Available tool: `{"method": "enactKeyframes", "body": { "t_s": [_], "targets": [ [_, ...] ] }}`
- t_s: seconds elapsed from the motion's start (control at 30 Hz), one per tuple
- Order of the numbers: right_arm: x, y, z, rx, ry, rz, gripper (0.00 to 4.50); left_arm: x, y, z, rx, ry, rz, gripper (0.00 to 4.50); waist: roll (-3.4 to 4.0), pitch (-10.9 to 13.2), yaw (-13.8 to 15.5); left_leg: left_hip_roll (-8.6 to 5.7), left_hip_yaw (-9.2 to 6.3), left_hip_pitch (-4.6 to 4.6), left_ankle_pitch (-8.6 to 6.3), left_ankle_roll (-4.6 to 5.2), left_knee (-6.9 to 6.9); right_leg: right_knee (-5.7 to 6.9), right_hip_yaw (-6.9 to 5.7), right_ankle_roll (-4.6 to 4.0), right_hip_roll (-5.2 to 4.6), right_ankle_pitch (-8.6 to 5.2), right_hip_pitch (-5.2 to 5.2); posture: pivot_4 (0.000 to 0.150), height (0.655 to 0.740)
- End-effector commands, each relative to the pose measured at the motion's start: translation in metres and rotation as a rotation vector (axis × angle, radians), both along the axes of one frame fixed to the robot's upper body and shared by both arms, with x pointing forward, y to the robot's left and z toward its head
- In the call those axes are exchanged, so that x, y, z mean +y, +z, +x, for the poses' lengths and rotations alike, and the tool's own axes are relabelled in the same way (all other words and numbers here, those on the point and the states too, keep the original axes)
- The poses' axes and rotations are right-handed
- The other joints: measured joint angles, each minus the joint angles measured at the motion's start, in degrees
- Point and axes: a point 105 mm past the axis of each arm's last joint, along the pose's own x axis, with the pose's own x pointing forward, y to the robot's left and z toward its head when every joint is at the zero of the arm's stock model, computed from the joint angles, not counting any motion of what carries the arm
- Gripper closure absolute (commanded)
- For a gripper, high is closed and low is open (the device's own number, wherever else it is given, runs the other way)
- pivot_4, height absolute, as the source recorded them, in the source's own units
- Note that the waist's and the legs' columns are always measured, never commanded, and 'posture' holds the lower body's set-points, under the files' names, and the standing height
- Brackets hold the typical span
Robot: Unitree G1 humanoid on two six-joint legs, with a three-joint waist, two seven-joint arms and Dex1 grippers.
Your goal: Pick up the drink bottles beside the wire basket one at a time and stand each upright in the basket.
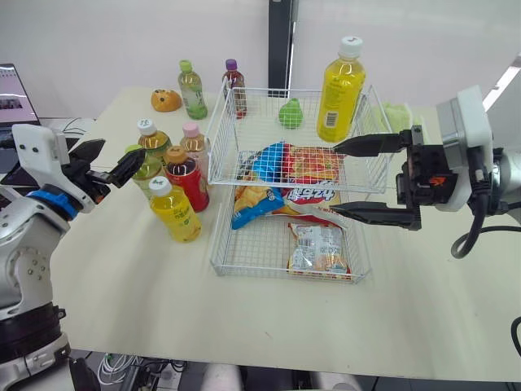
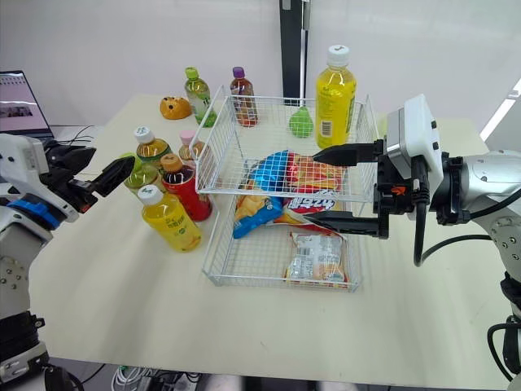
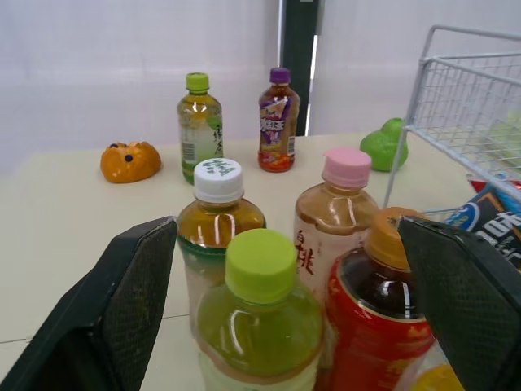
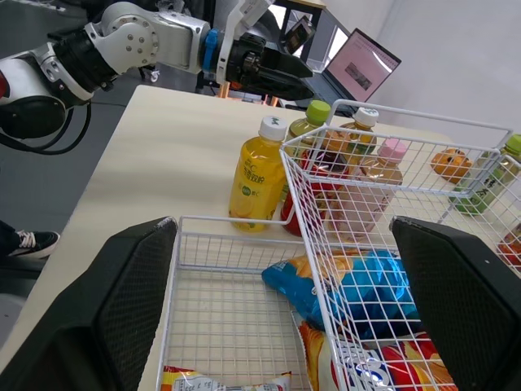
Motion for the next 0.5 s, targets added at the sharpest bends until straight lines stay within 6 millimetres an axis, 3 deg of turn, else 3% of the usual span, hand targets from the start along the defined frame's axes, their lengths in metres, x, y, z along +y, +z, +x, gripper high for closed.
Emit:
{"method": "enactKeyframes", "body": {
  "t_s": [0.03, 0.5],
  "targets": [
    [-0.001, 0.01, -0.005, -0.044, -0.004, 0.021, 0.0, 0.001, 0.006, 0.008, -0.005, 0.025, 0.028, 0.02, 0.0, 0.0, 0.03, 0.0, 0.0, -0.01, 0.0, 0.0, 0.0, -0.01, 0.0, 0.0, 0.0, 0.0, 0.0, 0.15, 0.7155],
    [-0.001, 0.01, -0.005, -0.038, -0.003, 0.023, 0.0, -0.005, -0.005, 0.035, 0.03, 0.033, 0.078, 0.02, 0.0, 0.0, 0.07, 0.01, 0.0, -0.05, 0.0, 0.0, -0.03, -0.1, -0.02, 0.0, 0.0, 0.0, -0.01, 0.15, 0.7155]
  ]
}}
